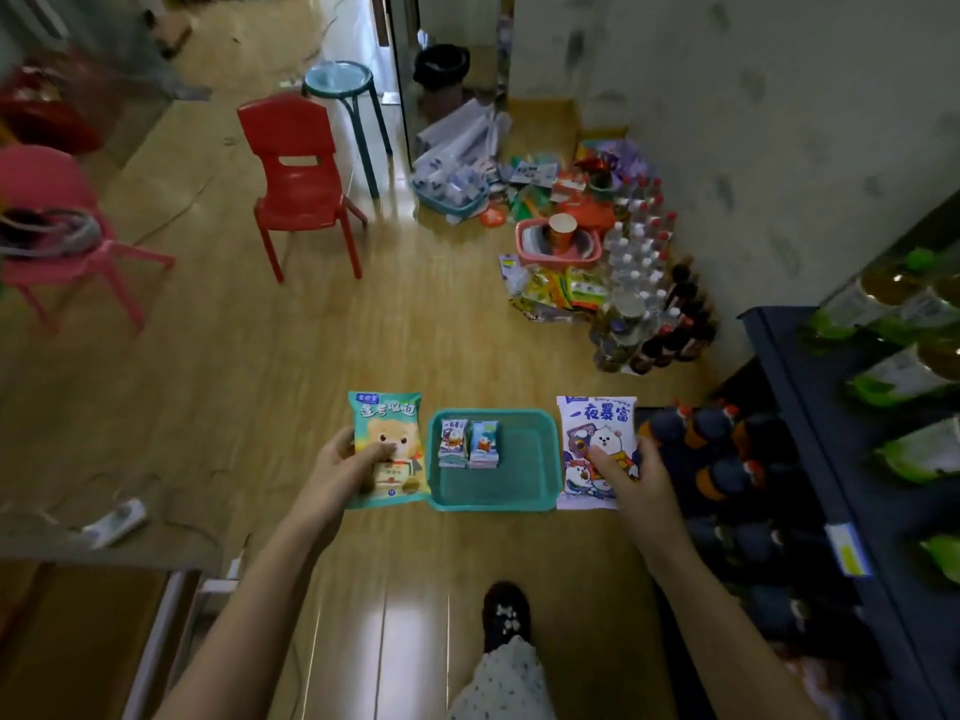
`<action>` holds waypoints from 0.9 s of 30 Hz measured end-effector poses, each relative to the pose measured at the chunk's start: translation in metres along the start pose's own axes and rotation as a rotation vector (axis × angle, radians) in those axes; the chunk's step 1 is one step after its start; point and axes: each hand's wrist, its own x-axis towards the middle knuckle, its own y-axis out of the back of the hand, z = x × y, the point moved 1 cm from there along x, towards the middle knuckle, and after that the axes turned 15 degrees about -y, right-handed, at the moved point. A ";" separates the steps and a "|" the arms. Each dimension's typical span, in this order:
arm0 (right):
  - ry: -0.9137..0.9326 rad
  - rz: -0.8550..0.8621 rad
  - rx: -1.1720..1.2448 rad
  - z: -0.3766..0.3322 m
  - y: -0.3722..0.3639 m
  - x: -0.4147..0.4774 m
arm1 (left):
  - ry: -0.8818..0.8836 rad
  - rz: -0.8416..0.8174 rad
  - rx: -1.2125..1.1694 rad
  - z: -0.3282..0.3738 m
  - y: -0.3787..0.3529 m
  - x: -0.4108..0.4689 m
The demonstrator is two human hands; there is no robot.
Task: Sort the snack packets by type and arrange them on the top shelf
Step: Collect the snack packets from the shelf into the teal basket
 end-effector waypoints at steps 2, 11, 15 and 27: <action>-0.050 -0.024 -0.004 0.005 -0.018 0.044 | 0.026 -0.007 0.005 -0.018 0.000 0.040; -0.267 -0.018 -0.048 0.072 -0.104 0.237 | 0.143 -0.014 0.042 -0.144 -0.014 0.215; -0.293 0.000 -0.101 0.146 -0.140 0.335 | 0.185 -0.055 0.050 -0.251 -0.027 0.288; -0.260 -0.086 -0.191 0.357 -0.209 0.557 | 0.193 0.002 0.148 -0.542 -0.057 0.443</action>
